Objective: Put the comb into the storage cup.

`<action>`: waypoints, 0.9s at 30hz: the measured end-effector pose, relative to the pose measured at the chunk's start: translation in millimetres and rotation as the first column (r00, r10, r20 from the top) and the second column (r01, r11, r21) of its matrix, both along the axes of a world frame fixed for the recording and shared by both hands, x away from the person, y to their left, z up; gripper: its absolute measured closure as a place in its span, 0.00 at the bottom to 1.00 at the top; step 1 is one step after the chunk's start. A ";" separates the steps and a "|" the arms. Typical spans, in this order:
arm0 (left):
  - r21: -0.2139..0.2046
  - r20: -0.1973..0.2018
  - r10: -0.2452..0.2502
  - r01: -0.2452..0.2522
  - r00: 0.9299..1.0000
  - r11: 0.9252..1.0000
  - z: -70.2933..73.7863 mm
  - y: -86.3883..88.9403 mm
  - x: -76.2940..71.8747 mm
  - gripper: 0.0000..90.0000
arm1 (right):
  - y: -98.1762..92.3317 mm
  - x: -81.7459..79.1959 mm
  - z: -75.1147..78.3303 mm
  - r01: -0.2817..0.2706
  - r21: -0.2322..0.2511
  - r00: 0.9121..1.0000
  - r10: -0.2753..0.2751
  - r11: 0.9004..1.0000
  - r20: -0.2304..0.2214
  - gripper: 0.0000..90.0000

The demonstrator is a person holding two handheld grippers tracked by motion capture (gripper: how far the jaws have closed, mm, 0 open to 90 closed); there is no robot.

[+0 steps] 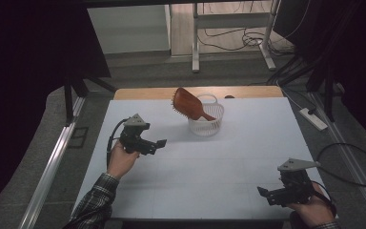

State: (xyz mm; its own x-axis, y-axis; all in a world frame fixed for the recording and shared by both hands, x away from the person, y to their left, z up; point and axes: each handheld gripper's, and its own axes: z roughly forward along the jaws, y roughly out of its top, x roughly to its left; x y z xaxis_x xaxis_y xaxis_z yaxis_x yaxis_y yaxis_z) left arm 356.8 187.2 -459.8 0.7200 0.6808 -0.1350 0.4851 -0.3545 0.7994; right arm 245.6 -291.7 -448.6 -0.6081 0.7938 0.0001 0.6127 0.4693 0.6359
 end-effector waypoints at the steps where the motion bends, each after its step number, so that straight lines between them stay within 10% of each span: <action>1: -0.002 -0.002 0.000 0.000 1.000 1.000 -0.3 0.2 -0.9 0.00 | 0.0 0.0 0.0 -0.001 0.000 1.000 0.001 1.000 0.000 0.00; 27: -0.010 -0.014 0.019 -0.019 1.000 1.000 0.3 11.9 -23.2 0.00 | 0.0 -0.5 0.4 -0.004 0.003 1.000 0.004 1.000 0.005 0.00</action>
